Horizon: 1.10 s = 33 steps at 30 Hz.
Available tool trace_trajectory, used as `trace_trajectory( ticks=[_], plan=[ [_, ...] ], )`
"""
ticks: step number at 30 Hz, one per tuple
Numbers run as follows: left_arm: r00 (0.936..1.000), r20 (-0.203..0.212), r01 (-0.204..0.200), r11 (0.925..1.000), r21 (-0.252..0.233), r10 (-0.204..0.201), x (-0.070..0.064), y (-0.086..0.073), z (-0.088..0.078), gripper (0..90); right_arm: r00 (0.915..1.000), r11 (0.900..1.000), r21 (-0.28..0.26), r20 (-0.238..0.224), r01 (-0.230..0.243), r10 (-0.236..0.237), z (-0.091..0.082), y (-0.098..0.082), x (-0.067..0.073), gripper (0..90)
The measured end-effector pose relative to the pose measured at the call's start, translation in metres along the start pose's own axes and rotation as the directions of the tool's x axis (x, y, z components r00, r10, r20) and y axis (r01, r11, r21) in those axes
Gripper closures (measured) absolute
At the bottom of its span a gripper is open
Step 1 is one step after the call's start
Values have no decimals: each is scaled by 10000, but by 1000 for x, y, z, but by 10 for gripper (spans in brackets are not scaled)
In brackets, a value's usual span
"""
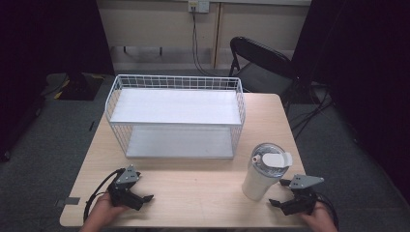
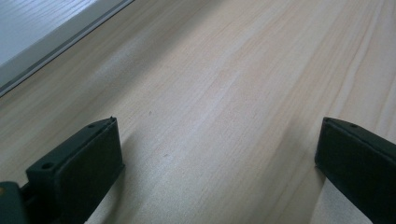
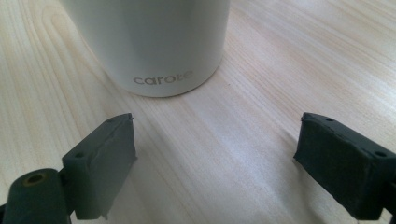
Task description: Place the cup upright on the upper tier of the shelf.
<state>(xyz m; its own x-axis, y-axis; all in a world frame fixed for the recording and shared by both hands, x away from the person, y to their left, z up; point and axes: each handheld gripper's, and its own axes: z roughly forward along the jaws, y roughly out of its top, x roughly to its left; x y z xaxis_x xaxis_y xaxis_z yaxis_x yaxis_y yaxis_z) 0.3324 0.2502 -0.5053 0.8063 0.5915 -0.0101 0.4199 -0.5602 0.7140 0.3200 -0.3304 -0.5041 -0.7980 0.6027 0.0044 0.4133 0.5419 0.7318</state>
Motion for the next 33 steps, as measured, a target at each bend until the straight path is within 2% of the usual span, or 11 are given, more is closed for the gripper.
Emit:
trace_trajectory(
  ticks=[12,14,16,19,21,22,33],
  plan=[
    [10000,0,2,10000,1,-2,0,0,0,1,9999,10000,-5,52,-94,94,-2,-2,3,118],
    [10000,0,-16,10000,12,16,0,0,0,0,9999,9999,53,-72,-106,106,-4,-2,4,133],
    [10000,-1,3,10000,-1,-3,0,0,0,1,9985,9995,18,-457,-310,310,-5,0,3,142],
    [10000,-1,3,10000,-1,-3,0,0,0,0,9981,9995,123,-545,-293,299,-7,2,5,144],
    [10000,-3,4,10000,-3,-4,0,0,0,1,9985,9997,180,-526,-145,154,-8,5,7,144],
    [10000,-3,0,10000,-1,0,0,0,0,0,9987,9998,130,-495,119,-113,-10,8,10,144],
    [10000,-1,-13,10000,11,13,0,0,0,1,9965,9987,-113,-666,492,-499,-20,21,19,149]
  ],
)
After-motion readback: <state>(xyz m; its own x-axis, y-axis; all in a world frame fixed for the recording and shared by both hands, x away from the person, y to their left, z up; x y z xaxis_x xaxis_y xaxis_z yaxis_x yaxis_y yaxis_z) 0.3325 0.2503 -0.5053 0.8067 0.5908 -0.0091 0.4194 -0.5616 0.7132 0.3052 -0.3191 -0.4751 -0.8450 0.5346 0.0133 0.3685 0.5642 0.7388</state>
